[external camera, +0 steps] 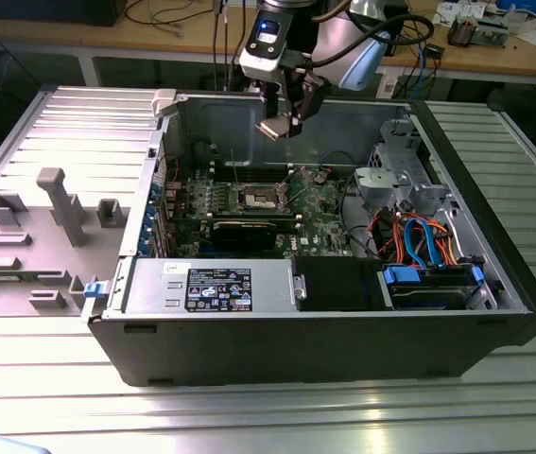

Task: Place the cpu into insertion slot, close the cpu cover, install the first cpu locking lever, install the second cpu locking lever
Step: 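Place the cpu into insertion slot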

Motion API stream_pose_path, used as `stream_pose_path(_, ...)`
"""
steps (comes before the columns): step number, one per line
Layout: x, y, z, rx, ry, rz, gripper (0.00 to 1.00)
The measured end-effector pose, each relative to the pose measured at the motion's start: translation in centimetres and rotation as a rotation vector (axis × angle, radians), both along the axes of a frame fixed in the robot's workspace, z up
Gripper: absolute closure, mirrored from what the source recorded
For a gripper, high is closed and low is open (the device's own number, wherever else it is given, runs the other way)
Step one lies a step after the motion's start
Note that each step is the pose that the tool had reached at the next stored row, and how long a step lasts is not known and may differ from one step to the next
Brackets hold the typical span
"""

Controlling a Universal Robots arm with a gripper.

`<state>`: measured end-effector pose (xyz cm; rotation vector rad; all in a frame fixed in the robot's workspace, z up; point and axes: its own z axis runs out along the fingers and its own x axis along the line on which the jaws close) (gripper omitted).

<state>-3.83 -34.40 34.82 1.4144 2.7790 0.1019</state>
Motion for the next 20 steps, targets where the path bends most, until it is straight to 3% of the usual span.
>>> stream_pose_path(15, 0.0, 0.0, -0.01, 0.0, -0.0001, -0.003, 0.46)
stream_pose_path(20, 0.0, 0.0, -0.05, -0.0036, -0.0001, -0.059, 0.46)
